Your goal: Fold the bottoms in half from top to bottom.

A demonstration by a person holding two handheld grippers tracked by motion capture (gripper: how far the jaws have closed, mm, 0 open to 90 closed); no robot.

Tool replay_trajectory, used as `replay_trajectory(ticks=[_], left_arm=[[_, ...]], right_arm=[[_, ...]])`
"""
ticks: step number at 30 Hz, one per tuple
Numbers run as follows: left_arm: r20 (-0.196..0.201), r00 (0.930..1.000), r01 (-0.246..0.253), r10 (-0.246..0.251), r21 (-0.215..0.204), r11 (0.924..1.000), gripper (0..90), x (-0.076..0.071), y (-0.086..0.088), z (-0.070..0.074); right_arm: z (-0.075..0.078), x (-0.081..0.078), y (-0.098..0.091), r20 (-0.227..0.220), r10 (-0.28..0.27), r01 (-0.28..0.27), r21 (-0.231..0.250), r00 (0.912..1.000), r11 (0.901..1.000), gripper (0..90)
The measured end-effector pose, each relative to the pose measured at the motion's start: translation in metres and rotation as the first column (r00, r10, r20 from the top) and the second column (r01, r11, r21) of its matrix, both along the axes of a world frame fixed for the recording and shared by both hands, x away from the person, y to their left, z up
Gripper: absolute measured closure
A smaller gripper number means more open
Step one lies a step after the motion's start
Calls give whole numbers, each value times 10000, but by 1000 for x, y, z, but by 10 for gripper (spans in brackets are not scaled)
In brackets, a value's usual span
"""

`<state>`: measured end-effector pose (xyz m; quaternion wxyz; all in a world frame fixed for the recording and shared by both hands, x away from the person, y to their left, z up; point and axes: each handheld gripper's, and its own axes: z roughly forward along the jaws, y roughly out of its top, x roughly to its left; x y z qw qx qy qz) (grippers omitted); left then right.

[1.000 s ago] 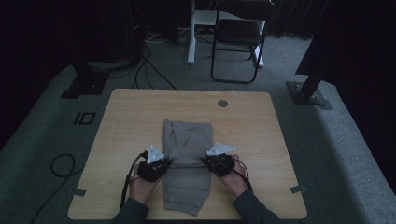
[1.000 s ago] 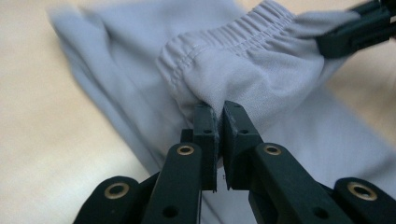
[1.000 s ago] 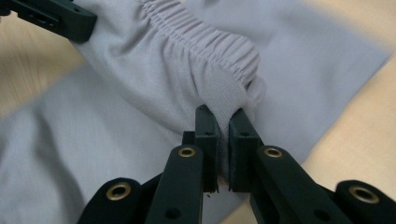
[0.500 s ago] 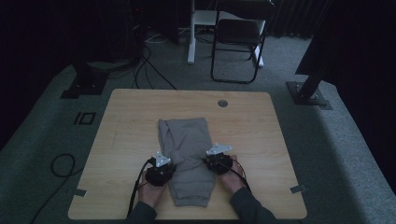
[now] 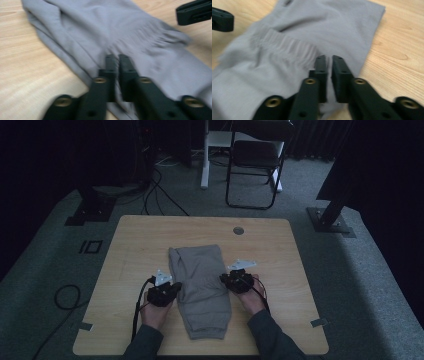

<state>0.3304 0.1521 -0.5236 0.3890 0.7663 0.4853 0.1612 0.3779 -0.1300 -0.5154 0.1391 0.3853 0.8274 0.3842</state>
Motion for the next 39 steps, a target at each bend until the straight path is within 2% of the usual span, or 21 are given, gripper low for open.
replay_trajectory(ticks=[2,6,10,12,15,19,24,26,28,30,33,35,37,39], left_arm=[[-176,9998,-22,22,0,10000,900,9,-2,-5],[-441,9990,8,1,209,9998,888,19,-10,-13],[-671,9977,63,-42,304,9995,862,26,-12,-19],[-675,9977,113,-92,306,9995,856,26,-11,-19],[-511,9983,299,-289,193,9994,837,20,-12,-16],[-212,9981,573,-576,-116,9983,815,10,-13,-13],[23,9962,869,-868,-342,9956,792,-6,-15,-13],[-2,9948,1013,-1014,-432,9939,786,-10,-15,-14],[-31,9936,1129,-1132,-428,9927,784,-14,-17,-15],[-76,9923,1234,-1237,-365,9917,781,-16,-19,-17],[-79,9905,1369,-1373,-420,9897,780,-18,-21,-18],[9,9894,1452,-1452,-400,9886,778,-20,-24,-17],[73,9872,1596,-1594,-403,9864,779,-21,-25,-16],[121,9861,1661,-1657,-420,9852,778,-22,-25,-16]], right_arm=[[-5,11,6,-305,-133,129,-153,9994,9998,876],[-16,26,17,-492,-310,271,-789,9983,9965,878],[-25,30,24,-717,-91,13,-1091,9974,9940,874],[-26,32,22,-824,-103,36,-814,9966,9967,871],[-26,34,14,-1342,51,-51,6,9909,10000,863],[-26,29,5,-1613,343,-229,722,9863,9971,848],[-20,16,-5,-1449,626,-459,1163,9875,9922,830],[-17,10,-7,-1391,935,-747,1346,9859,9881,808],[-15,3,-7,-1289,1265,-1093,1328,9836,9851,788],[-14,-4,-8,-1056,1356,-1231,1172,9851,9855,777],[-12,-5,-10,-801,1093,-1007,1050,9908,9894,770],[-10,-1,-9,-677,617,-577,596,9958,9966,771],[-11,7,-6,-652,334,-312,357,9973,9989,772],[-13,15,-1,-577,19,-24,-86,9983,10000,776]])
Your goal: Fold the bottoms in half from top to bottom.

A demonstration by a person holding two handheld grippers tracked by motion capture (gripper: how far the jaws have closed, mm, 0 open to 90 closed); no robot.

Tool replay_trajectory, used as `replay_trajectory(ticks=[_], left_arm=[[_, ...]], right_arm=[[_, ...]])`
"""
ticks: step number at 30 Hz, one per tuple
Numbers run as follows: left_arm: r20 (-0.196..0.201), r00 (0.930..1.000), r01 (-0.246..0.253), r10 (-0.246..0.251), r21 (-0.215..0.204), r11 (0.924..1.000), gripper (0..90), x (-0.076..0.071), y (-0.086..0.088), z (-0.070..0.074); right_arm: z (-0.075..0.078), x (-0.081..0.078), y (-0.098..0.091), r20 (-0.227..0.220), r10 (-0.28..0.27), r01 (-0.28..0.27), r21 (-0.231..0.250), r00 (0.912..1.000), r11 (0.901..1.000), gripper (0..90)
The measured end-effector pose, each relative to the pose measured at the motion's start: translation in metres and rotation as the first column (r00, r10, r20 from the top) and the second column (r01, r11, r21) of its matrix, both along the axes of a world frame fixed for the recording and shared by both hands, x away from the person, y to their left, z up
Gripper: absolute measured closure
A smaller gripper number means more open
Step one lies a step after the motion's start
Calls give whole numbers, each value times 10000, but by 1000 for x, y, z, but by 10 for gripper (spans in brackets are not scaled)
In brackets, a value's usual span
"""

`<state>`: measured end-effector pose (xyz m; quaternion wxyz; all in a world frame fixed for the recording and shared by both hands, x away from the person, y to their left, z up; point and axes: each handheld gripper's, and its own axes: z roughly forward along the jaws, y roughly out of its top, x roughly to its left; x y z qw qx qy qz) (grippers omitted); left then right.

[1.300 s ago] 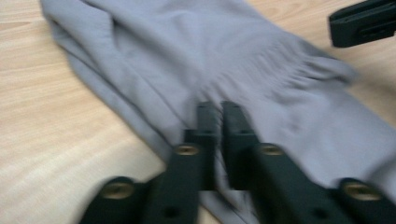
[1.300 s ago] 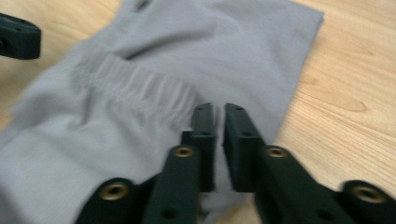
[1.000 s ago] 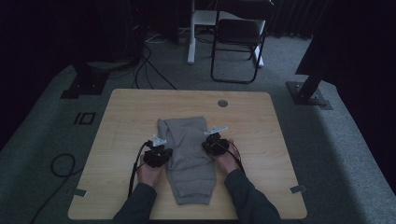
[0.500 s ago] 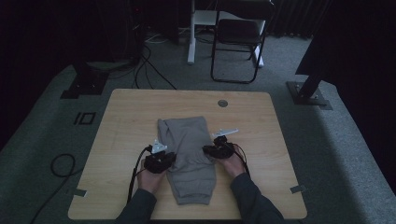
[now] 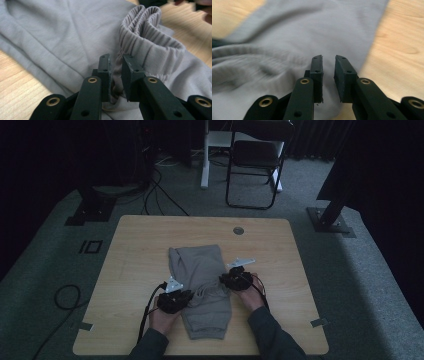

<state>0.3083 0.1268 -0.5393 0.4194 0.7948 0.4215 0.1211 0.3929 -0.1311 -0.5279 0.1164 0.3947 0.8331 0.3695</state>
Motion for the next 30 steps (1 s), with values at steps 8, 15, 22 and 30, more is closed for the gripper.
replay_trajectory(ticks=[8,15,22,30], left_arm=[[-169,9997,174,-173,68,9998,771,-4,3,-4],[-335,9986,425,-418,187,9989,728,-11,3,-7],[-535,9977,429,-415,253,9988,694,-16,2,-10],[-618,9967,540,-527,207,9983,696,-32,-1,-13]], right_arm=[[-6,7,13,-488,373,-369,83,9981,9993,775],[-1,-24,4,-438,1119,-1093,583,9928,9923,762],[-12,-54,8,-653,1779,-1758,361,9819,9838,755],[-16,-74,14,-682,2122,-2124,41,9748,9772,756]])
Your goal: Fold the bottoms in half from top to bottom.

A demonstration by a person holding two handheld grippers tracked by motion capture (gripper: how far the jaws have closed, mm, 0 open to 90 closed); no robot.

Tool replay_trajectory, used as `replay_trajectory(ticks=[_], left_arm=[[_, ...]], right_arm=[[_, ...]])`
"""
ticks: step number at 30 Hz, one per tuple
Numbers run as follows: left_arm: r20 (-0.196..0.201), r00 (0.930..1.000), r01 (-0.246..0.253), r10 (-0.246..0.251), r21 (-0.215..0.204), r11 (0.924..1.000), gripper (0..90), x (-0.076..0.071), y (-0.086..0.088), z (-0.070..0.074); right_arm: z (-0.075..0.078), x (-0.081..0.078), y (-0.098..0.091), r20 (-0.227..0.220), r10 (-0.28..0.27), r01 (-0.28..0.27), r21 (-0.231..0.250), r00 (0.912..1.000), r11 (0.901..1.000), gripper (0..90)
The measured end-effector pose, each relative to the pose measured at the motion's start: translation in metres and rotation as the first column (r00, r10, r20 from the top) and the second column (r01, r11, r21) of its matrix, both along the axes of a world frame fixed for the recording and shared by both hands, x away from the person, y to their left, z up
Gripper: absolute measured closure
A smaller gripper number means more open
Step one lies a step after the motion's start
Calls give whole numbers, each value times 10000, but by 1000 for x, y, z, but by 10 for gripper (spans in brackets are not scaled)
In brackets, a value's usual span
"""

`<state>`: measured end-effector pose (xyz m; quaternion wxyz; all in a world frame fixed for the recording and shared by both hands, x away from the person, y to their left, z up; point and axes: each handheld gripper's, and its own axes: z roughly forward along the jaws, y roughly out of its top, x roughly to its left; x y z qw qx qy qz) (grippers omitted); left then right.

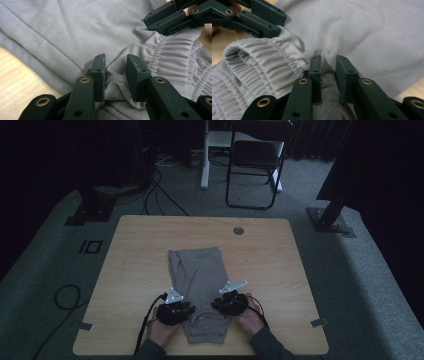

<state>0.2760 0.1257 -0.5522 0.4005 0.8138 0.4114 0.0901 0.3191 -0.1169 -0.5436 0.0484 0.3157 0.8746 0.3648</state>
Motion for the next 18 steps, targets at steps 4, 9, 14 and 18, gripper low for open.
replay_trajectory(ticks=[4,9,14,18], left_arm=[[-128,9999,42,-43,-112,9999,695,-7,-1,0],[602,9982,79,-80,17,10000,677,-17,0,3],[1113,9923,-538,544,-82,9985,647,-5,10,14],[1437,9820,-1210,1228,-211,9924,641,14,22,22]], right_arm=[[1,-9,3,-143,239,-240,-100,9996,9997,756],[4,-10,6,292,427,-417,-325,9987,9986,653],[11,18,6,1106,-505,542,-303,9926,9981,587],[13,50,15,1405,-1078,1134,-327,9842,9930,568]])
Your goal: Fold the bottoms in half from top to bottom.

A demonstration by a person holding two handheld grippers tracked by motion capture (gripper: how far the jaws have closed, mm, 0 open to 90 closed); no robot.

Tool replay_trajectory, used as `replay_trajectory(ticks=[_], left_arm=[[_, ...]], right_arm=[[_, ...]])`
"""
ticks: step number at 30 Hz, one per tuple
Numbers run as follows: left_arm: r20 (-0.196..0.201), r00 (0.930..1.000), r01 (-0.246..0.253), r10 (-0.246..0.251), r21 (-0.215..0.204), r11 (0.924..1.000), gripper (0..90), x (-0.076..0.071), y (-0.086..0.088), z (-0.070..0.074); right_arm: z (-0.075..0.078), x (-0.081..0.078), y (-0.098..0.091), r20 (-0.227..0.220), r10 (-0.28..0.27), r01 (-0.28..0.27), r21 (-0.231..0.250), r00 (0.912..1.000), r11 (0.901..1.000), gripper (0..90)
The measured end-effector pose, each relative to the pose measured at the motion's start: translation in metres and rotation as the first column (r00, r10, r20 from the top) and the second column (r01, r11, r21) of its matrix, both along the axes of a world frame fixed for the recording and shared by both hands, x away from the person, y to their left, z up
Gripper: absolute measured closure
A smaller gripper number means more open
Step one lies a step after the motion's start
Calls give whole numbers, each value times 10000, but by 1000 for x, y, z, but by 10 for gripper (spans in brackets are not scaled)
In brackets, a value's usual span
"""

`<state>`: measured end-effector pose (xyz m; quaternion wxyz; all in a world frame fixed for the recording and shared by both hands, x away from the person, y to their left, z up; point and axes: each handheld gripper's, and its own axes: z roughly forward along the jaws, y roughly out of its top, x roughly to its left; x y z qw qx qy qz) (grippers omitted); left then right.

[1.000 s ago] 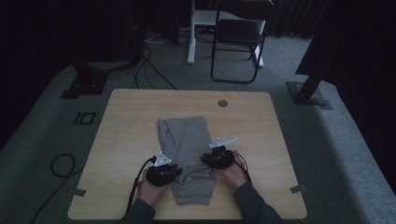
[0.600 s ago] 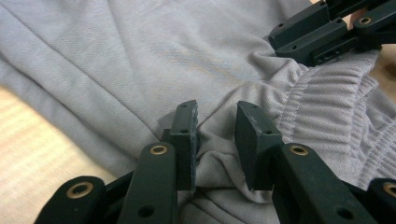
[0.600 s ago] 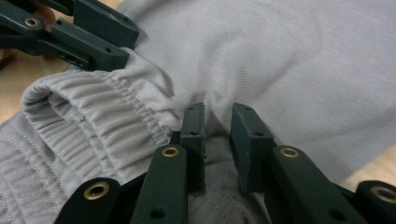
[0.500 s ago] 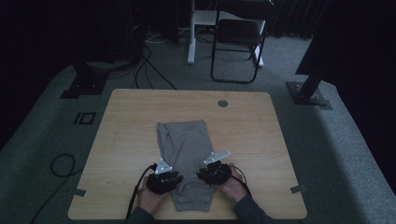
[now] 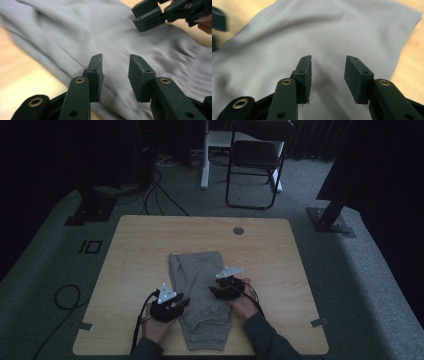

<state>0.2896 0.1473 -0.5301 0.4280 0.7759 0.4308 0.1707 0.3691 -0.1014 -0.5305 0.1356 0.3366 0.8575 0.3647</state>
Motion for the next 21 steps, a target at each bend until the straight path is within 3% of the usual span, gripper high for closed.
replay_trajectory(ticks=[5,9,15,21], left_arm=[[276,9972,-697,694,125,9975,633,27,11,4],[521,9919,-1181,1161,363,9923,632,46,17,7],[448,9812,-1898,1876,499,9806,633,71,24,8],[274,9779,-2089,2072,880,9740,612,90,13,2]], right_arm=[[-2,32,22,48,-418,419,-289,9991,9987,546],[-10,46,34,-54,-579,576,-501,9983,9971,542],[-16,39,31,-21,-339,338,-341,9994,9988,587],[-17,23,26,-14,91,-91,-212,10000,9997,600]])
